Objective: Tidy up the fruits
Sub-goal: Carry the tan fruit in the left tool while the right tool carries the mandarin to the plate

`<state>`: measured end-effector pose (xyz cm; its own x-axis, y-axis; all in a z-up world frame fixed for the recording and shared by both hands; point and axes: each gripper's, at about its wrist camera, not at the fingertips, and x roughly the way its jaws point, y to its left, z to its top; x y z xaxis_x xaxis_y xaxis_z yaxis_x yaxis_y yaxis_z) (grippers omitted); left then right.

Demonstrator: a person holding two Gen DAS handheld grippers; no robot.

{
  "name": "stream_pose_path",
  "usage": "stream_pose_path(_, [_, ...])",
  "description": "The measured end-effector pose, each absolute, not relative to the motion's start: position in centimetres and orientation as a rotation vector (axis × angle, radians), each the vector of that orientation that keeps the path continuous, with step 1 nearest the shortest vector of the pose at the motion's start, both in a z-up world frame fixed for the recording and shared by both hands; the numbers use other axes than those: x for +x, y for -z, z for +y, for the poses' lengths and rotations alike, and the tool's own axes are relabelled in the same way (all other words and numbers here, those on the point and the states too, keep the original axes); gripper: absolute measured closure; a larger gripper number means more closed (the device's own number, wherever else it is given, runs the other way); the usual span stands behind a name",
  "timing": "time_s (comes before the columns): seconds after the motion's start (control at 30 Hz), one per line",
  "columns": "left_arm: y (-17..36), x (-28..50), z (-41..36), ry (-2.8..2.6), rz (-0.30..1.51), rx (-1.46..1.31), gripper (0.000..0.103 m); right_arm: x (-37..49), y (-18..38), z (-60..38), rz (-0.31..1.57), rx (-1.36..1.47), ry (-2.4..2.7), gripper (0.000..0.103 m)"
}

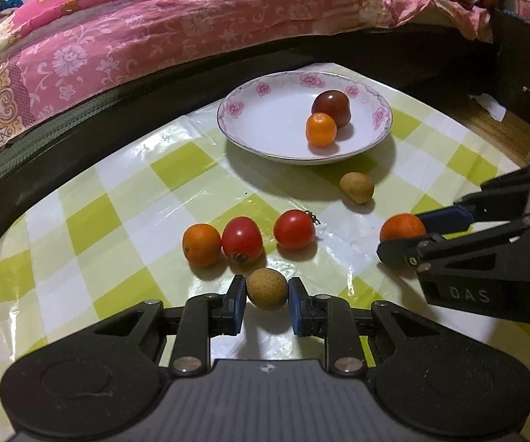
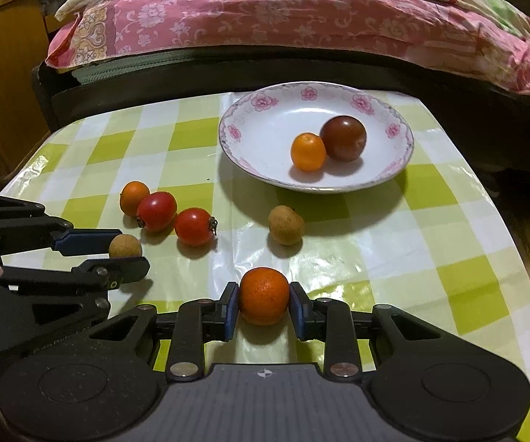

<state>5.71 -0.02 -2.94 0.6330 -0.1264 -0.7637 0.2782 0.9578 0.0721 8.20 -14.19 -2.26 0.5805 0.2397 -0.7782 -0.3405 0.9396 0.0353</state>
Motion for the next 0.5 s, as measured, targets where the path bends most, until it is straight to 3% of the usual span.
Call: stream_pose_path(0.5, [3.8,5.1,-0.9,0.299,0.880,0.188,0.070,6.8,2.0,-15.0,0.906,-0.139,-0.303,0.079])
